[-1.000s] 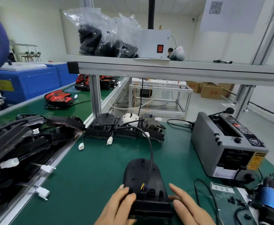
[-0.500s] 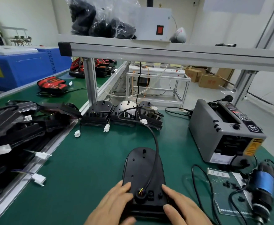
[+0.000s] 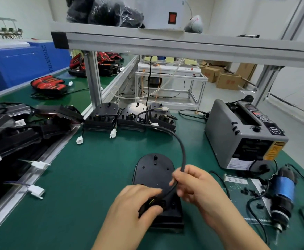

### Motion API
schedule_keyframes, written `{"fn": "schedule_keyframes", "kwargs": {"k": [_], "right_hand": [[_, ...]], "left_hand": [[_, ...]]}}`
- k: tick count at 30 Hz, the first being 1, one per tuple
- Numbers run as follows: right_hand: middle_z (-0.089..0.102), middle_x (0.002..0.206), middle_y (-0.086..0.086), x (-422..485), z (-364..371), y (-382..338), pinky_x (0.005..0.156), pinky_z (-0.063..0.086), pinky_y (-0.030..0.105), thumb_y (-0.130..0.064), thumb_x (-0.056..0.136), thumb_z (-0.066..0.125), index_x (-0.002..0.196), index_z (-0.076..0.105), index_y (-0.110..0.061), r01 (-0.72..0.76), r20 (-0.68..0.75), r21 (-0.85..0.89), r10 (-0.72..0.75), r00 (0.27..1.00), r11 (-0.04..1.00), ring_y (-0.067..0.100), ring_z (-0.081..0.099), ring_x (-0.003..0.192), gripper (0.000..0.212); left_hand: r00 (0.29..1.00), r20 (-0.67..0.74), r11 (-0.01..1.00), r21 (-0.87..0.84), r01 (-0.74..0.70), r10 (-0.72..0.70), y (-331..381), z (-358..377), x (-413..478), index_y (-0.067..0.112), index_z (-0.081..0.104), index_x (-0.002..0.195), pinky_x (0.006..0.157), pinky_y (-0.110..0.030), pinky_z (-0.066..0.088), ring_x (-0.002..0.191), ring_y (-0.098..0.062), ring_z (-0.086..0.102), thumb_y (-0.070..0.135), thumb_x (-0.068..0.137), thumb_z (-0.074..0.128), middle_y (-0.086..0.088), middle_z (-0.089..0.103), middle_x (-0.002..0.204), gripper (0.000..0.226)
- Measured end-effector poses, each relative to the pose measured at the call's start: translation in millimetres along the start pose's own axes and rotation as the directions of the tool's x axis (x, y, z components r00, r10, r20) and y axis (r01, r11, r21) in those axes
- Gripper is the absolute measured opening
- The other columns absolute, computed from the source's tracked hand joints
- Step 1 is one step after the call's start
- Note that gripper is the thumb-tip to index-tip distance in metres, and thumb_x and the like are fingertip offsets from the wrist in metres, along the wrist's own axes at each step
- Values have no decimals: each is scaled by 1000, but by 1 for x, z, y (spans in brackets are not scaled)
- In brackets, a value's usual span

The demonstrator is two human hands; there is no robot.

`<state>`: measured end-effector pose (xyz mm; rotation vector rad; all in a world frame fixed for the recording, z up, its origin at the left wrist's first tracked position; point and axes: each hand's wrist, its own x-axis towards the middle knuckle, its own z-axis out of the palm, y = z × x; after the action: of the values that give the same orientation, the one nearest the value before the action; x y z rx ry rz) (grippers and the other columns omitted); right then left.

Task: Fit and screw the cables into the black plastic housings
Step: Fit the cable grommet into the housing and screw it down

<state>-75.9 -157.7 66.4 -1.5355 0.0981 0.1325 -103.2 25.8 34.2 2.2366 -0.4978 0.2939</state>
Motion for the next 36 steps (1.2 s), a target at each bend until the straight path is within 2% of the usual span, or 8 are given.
{"fn": "schedule_keyframes", "kwargs": {"k": [6, 10, 17, 23, 26, 29, 31, 36], "right_hand": [[59, 54, 12, -27, -16, 23, 30, 25, 16, -5, 89, 58, 77, 55, -5, -182, -15, -49, 182, 983, 982, 17, 50, 37, 12], [56, 50, 9, -29, -18, 24, 29, 24, 16, -16, 94, 53, 79, 51, -6, -256, 49, -73, 260, 964, 964, 15, 47, 33, 19], [60, 52, 5, -34, -28, 20, 33, 35, 18, -38, 98, 45, 75, 55, -9, -276, 118, -268, 316, 942, 923, 13, 54, 38, 39], [60, 51, 0, -41, -59, 10, 36, 39, 20, -19, 93, 57, 72, 57, -12, -200, -92, -398, 178, 980, 895, 12, 53, 40, 22], [65, 62, -13, -37, -100, -2, 51, 42, 19, -22, 88, 60, 74, 63, -26, -153, -346, -662, -118, 931, 733, 5, 58, 52, 15], [64, 85, -19, -26, -142, -12, 63, 45, 27, -22, 89, 54, 84, 63, -35, -274, -417, -877, -342, 842, 394, 7, 58, 78, 17], [66, 90, -12, -14, -164, -11, 67, 47, 30, -19, 88, 52, 90, 68, -31, -345, -413, -908, -365, 834, 238, 16, 56, 87, 20], [65, 101, -7, 20, -174, 7, 72, 44, 30, -25, 88, 51, 97, 68, -29, -364, -346, -931, -302, 888, -3, 19, 51, 98, 20]], "left_hand": [[1000, -3, 999, -46, 24, -25, 8, 3, -1, 49, 64, 93, 90, -8, 30, 113, 8, 40, 68, 69, 44, 33, 54, 103, 37], [995, -92, 1000, 3, 29, -29, 12, 8, -3, 40, 67, 82, 79, -10, 34, 104, 8, 44, 39, 76, 73, 31, 53, 103, 8], [987, -157, 999, 50, -12, 19, 13, 17, -7, 39, 68, 71, 63, -11, 39, 88, 5, 48, 17, 69, 82, 26, 53, 93, 26], [987, -159, 999, 49, 13, -5, 13, 19, -8, 38, 69, 71, 61, -12, 36, 89, 6, 46, 9, 60, 88, 27, 52, 93, 36], [982, -188, 997, 72, 0, 14, 12, 21, -7, 36, 70, 70, 60, -12, 36, 84, 2, 45, 8, 59, 88, 26, 52, 92, 35], [967, -246, 996, 84, -42, 61, 11, 22, -6, 35, 71, 70, 60, -11, 37, 81, 1, 45, 20, 68, 79, 24, 51, 92, 17], [961, -263, 994, 82, -68, 87, 11, 23, -6, 34, 71, 70, 60, -12, 38, 81, 1, 45, 33, 70, 66, 24, 51, 92, 4], [957, -271, 993, 88, -78, 100, 11, 24, -5, 33, 72, 71, 62, -12, 39, 81, 1, 44, 45, 72, 48, 23, 51, 94, 27]]}}
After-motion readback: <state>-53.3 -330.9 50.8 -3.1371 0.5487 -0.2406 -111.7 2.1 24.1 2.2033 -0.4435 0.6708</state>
